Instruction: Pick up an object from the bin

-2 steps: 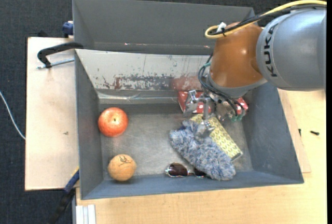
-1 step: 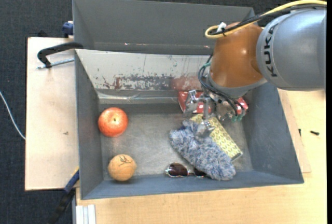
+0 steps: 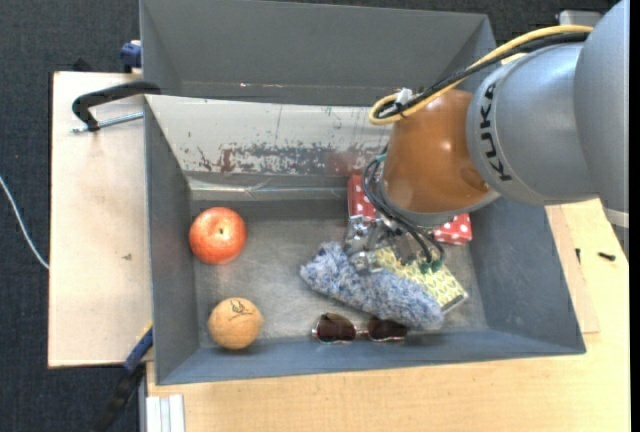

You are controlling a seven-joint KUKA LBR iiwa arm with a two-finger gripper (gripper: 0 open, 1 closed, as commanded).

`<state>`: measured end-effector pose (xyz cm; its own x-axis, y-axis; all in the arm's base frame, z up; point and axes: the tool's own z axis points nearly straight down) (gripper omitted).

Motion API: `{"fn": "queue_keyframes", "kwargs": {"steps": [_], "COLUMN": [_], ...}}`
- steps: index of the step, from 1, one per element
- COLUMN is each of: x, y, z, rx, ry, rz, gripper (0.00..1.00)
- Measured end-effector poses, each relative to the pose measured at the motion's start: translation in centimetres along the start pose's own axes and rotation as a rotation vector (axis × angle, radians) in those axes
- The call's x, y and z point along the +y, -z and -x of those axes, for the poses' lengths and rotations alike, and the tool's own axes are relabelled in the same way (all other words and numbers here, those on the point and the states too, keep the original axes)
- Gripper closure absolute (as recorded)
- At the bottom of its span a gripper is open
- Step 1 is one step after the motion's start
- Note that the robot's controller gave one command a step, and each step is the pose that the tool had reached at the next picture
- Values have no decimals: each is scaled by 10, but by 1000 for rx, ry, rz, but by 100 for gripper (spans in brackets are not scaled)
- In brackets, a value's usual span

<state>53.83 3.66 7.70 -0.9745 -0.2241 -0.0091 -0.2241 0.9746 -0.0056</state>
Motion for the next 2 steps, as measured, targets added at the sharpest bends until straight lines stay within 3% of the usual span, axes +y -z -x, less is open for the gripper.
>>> {"fn": "queue_keyframes", "kwargs": {"steps": [1, 2], "x": [0, 28], "y": [0, 164], "z": [0, 3], "rx": [0, -1], "ry": [0, -18], "rz": [0, 6], "gripper": [100, 100]}}
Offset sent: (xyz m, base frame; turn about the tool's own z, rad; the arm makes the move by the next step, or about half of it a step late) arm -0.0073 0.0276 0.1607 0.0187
